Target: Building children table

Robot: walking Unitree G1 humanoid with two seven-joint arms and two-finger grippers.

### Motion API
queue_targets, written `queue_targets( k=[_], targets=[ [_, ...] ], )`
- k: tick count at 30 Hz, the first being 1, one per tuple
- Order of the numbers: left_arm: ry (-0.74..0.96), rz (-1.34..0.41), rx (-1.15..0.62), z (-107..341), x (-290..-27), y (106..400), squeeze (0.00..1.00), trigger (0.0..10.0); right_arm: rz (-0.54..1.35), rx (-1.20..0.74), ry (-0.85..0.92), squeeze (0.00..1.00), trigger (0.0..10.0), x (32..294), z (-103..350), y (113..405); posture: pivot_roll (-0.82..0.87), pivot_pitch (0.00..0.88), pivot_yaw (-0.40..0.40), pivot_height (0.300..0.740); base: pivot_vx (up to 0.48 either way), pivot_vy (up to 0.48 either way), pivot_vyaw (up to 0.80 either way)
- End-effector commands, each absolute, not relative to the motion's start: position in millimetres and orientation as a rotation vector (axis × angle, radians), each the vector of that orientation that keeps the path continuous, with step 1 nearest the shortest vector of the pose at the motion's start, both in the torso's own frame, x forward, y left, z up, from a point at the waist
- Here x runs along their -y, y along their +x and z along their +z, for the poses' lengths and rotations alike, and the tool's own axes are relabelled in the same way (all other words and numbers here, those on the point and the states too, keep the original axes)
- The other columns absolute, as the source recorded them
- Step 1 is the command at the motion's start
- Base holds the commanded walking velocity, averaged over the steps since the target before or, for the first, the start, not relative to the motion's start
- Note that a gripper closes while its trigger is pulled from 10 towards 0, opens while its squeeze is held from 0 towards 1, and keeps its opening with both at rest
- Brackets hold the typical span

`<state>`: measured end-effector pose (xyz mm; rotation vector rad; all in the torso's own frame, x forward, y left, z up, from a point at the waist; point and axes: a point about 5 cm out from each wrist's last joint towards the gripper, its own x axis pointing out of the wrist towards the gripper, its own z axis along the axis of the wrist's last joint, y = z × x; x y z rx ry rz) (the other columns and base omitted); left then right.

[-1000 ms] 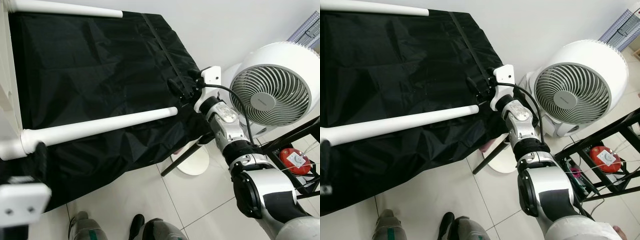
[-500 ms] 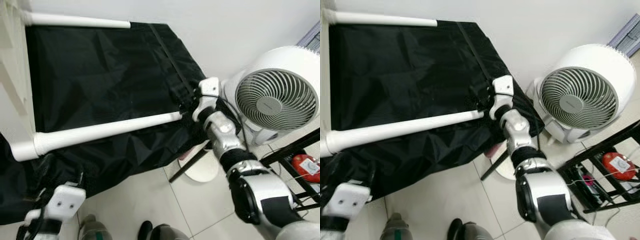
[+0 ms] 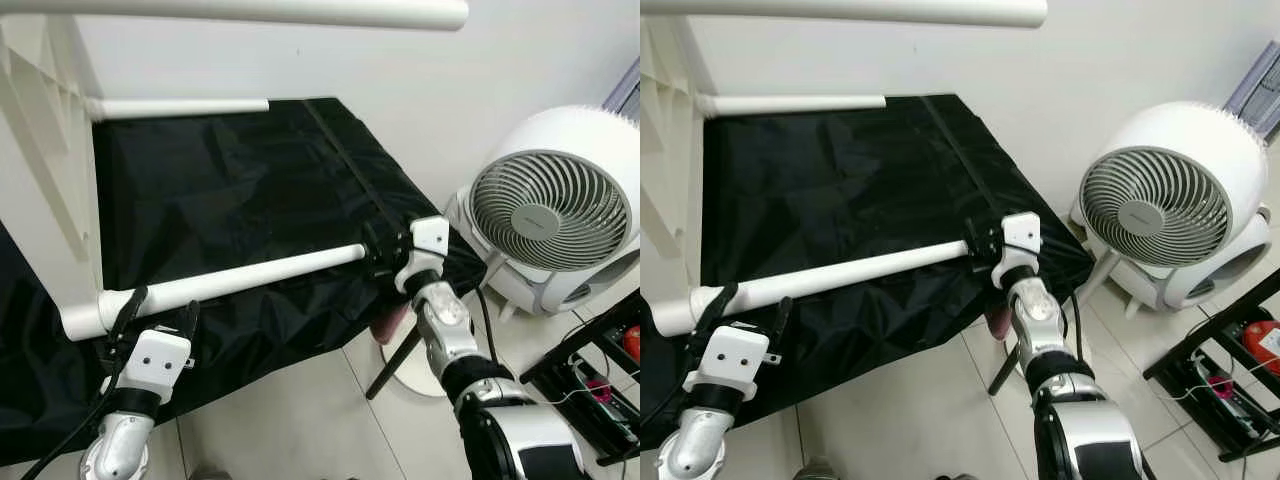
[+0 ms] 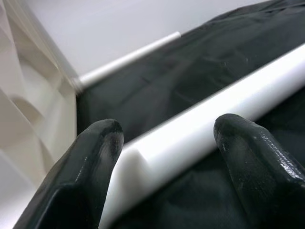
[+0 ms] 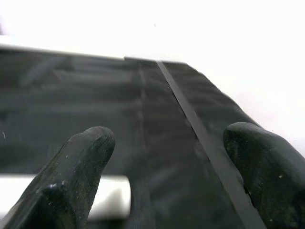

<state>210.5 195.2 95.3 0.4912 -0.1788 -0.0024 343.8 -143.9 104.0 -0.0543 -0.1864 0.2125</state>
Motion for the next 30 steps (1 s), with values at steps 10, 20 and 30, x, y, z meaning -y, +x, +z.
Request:
queue_targets(
  k=[10, 20, 30],
  targets=[
    [0.349, 0.007, 0.128, 67, -183, 226, 0.0, 10.0, 0.119, 0.097, -0.029, 0.0, 10.0, 160, 71, 322, 0.23, 0.0, -0.051, 0.74, 0.0, 0.0, 0.0],
    [0.236, 0.077, 0.185, 84, -180, 246, 0.0, 10.0, 0.112, 0.111, -0.02, 0.0, 10.0, 150, 69, 314, 0.22, 0.0, -0.067, 0.74, 0.0, 0.0, 0.0],
    [0.182, 0.059, 0.201, 93, -176, 265, 0.0, 10.0, 0.129, 0.155, -0.027, 0.0, 10.0, 147, 82, 319, 0.21, 0.0, -0.072, 0.74, 0.0, 0.0, 0.42]
  ],
)
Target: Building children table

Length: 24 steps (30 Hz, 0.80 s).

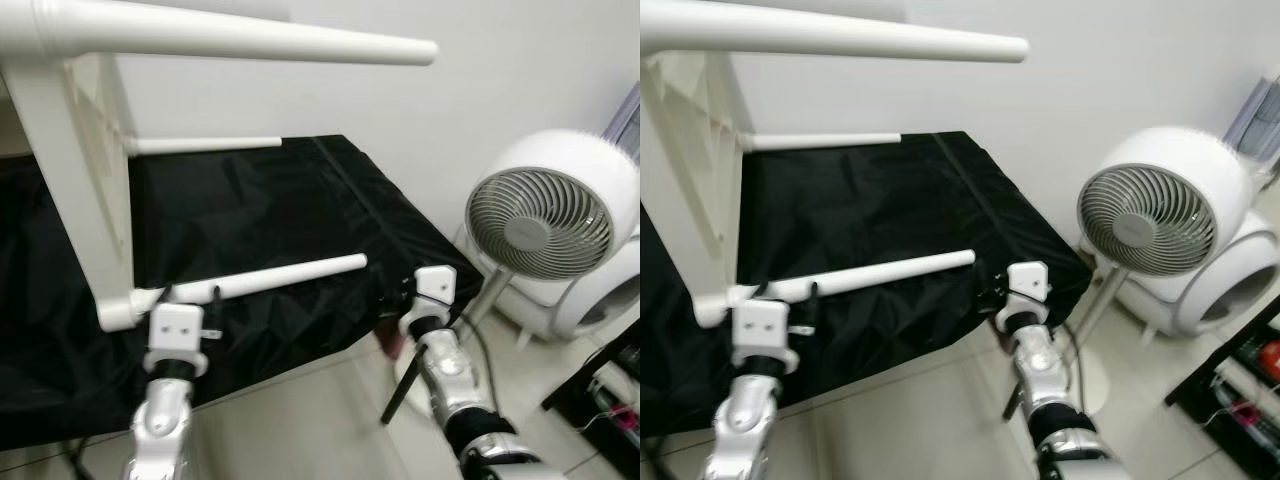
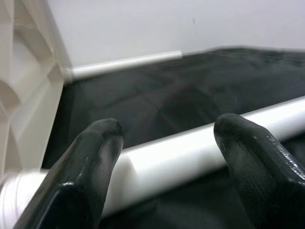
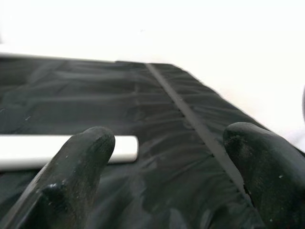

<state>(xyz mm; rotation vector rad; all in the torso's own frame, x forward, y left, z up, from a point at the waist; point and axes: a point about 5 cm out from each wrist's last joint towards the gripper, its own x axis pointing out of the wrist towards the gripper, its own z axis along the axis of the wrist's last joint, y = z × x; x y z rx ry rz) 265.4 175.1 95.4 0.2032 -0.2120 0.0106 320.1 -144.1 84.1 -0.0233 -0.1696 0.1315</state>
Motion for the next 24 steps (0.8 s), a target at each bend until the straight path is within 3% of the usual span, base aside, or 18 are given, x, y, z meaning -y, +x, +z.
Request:
queue_targets(
  k=[1, 3, 24],
  targets=[
    [0.173, 0.056, 0.202, 94, -176, 266, 0.0, 10.0, 0.13, 0.158, -0.028, 0.0, 10.0, 146, 83, 320, 0.21, 0.0, -0.071, 0.74, 0.0, 0.0, 0.8],
    [0.177, 0.062, 0.205, 96, -176, 267, 0.0, 10.0, 0.129, 0.163, -0.033, 0.0, 10.0, 146, 85, 320, 0.21, 0.0, -0.07, 0.74, 0.0, 0.0, 0.79],
    [0.227, 0.037, 0.213, 107, -180, 261, 0.0, 10.0, 0.157, 0.171, -0.038, 0.0, 10.0, 154, 88, 312, 0.21, 0.0, -0.081, 0.74, 0.0, 0.0, 0.0]
  ],
)
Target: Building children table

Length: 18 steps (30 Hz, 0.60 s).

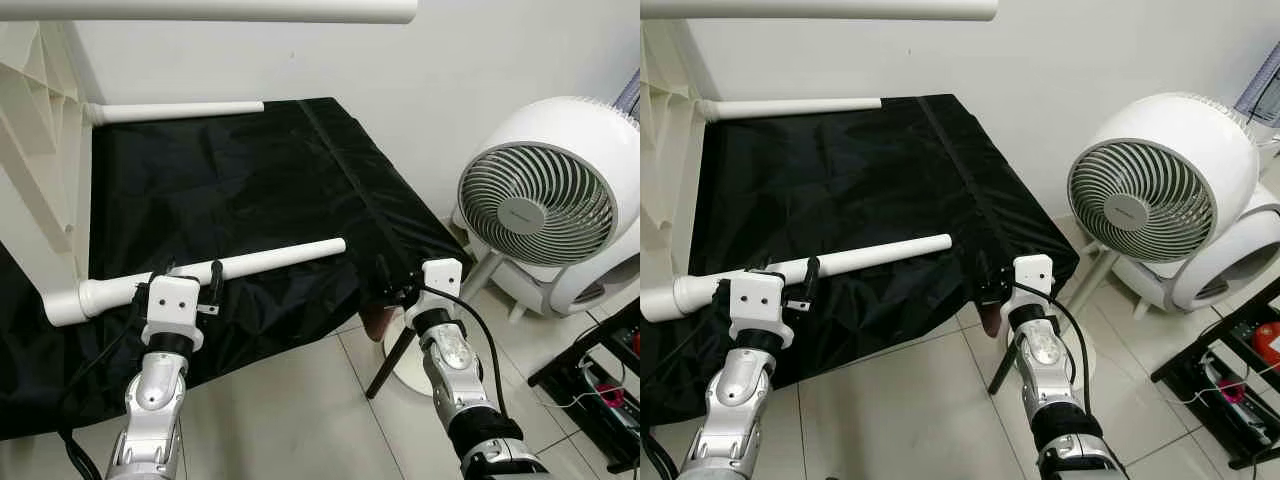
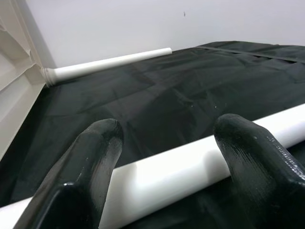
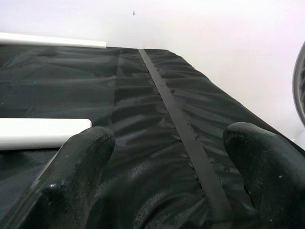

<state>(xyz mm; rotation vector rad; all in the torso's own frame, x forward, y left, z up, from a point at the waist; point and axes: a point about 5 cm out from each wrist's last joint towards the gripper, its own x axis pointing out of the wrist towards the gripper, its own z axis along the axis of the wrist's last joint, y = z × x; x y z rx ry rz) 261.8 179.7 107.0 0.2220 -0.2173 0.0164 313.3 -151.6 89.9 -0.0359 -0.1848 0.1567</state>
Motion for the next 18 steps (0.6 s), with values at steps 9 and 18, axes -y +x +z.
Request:
queue_targets(
  k=[9, 18],
  targets=[
    [0.232, 0.042, 0.215, 107.5, -179.5, 262.0, 0.0, 10.0, 0.156, 0.168, -0.044, 0.0, 10.0, 156.5, 88.3, 311.4, 0.2, 0.0, -0.083, 0.74, 0.0, 0.0, 0.0],
    [0.237, 0.045, 0.214, 107.6, -178.5, 264.3, 0.0, 10.0, 0.157, 0.166, -0.046, 0.0, 10.0, 156.6, 89.5, 311.1, 0.2, 0.0, -0.087, 0.74, 0.0, 0.0, 0.0]
  ],
)
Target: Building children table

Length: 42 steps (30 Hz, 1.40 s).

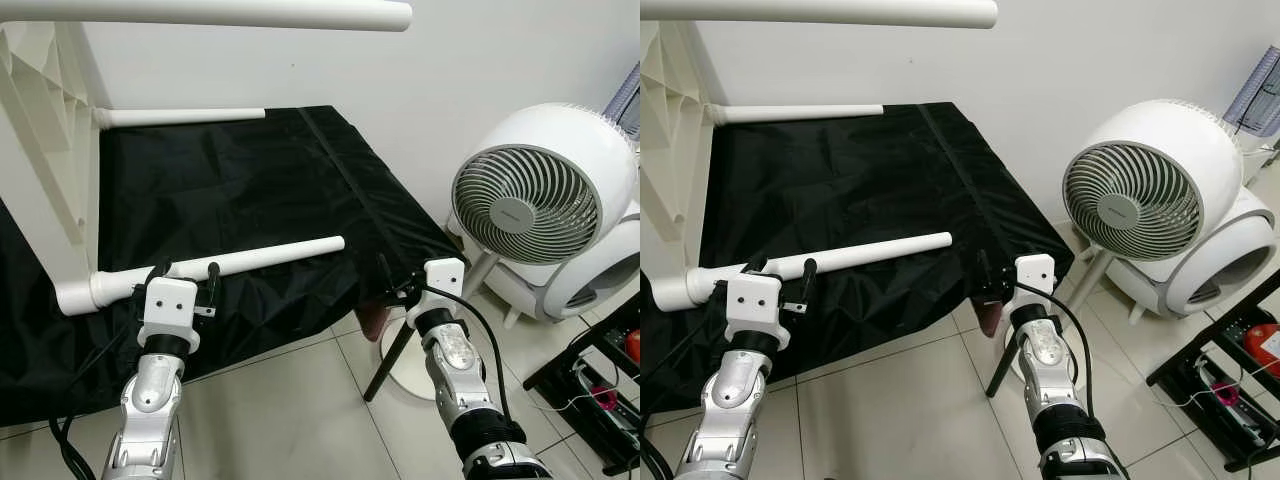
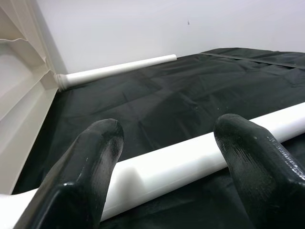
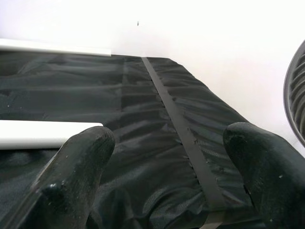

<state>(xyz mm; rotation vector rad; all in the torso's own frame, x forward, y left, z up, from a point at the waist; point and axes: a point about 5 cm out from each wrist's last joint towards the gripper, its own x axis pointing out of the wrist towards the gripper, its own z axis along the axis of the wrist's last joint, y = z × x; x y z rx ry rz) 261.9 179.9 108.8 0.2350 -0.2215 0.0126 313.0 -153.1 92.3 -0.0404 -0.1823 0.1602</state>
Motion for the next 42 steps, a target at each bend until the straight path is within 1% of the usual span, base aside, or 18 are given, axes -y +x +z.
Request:
queue_targets(
  k=[1, 16, 19, 23, 42],
  targets=[
    [0.238, 0.046, 0.216, 108, -179, 265, 0.0, 10.0, 0.161, 0.164, -0.057, 0.0, 10.0, 157, 90, 311, 0.2, 0.0, -0.09, 0.74, 0.0, 0.0, 0.8],
    [0.263, 0.045, 0.232, 113, -182, 269, 0.0, 10.0, 0.175, 0.15, -0.112, 0.0, 10.0, 158, 91, 312, 0.2, 0.0, -0.105, 0.74, 0.0, 0.0, 0.8],
    [0.243, 0.034, 0.238, 116, -183, 268, 0.0, 10.0, 0.17, 0.158, -0.119, 0.0, 10.0, 160, 94, 313, 0.2, 0.0, -0.104, 0.74, 0.0, 0.0, 0.8],
    [0.209, 0.04, 0.263, 128, -191, 267, 0.0, 10.0, 0.151, 0.187, -0.122, 0.0, 10.0, 166, 105, 318, 0.21, 0.0, -0.105, 0.74, 0.0, 0.0, 0.8],
    [0.224, 0.047, 0.247, 128, -193, 270, 0.0, 10.0, 0.158, 0.186, -0.134, 0.0, 10.0, 166, 107, 319, 0.21, 0.0, -0.107, 0.74, 0.0, 0.0, 0.8]
  ],
)
